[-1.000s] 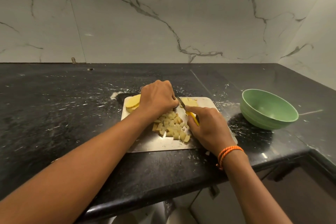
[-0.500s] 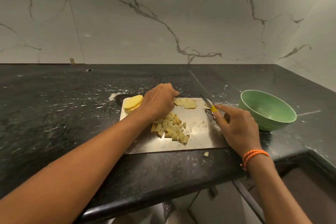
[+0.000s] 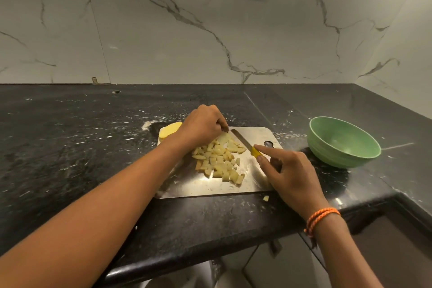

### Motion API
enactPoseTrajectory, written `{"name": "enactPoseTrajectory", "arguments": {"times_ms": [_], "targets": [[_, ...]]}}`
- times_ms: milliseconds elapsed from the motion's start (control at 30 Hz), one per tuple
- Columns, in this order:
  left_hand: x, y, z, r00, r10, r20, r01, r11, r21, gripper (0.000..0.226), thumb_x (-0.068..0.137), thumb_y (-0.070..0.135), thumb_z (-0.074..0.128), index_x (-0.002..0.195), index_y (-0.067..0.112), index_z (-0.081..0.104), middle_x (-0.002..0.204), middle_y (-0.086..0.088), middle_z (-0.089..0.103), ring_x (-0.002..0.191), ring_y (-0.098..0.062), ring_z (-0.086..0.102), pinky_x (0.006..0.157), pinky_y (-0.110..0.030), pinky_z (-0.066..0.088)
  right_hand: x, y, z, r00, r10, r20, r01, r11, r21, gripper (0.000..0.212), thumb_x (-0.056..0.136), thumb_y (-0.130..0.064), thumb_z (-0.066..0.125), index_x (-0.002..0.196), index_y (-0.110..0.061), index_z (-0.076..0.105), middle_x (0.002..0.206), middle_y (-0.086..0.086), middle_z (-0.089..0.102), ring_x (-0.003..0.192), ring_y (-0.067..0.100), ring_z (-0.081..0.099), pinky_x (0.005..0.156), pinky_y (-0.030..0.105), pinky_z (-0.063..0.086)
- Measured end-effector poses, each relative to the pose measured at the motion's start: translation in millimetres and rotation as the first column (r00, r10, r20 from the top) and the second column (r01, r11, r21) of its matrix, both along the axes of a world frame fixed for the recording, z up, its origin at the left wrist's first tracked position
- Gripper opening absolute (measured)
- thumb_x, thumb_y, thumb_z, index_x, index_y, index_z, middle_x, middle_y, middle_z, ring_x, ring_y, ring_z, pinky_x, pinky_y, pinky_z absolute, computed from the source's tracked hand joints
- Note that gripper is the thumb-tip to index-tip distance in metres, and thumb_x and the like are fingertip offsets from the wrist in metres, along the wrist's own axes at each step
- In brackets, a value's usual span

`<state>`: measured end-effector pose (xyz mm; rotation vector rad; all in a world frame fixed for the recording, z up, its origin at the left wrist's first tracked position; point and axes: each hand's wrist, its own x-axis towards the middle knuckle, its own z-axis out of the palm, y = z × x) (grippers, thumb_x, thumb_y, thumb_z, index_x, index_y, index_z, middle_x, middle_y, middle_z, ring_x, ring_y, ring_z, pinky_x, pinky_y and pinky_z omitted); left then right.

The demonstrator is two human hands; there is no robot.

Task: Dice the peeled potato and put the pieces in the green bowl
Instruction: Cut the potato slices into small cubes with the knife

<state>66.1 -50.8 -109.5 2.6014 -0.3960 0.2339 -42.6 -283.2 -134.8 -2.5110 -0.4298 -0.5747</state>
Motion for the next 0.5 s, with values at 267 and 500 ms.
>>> {"name": "enactPoseTrajectory", "arguments": {"times_ms": [267, 500], "targets": [[2, -1, -2, 1.0, -0.008, 0.023, 0.008, 1.0, 0.003, 0.038, 0.1, 0.003, 0.054, 0.1, 0.024, 0.086, 0.125, -0.001, 0.076, 0.056, -0.01, 0.058, 0.053, -0.023, 0.045, 1, 1, -1, 0.994, -0.104, 0.033, 0.106, 0.992, -0.061, 0.034, 0.097, -0.039, 0.062, 0.129, -0.035, 0.067, 0.06, -0.016, 0.054, 0.058, 0.009, 0.053, 0.054, 0.033, 0.045], [2, 2, -1, 0.994, 0.027, 0.107, -0.017, 0.996, -0.087, 0.037, 0.102, -0.001, 0.055, 0.115, 0.02, 0.082, 0.118, 0.0, 0.07, 0.101, -0.02, 0.066, 0.09, -0.039, 0.061, 9, 3, -2, 0.988, 0.121, -0.097, -0.103, 0.979, 0.177, 0.031, 0.097, -0.034, 0.065, 0.129, -0.034, 0.068, 0.051, -0.002, 0.047, 0.048, 0.007, 0.035, 0.05, 0.037, 0.038]]}}
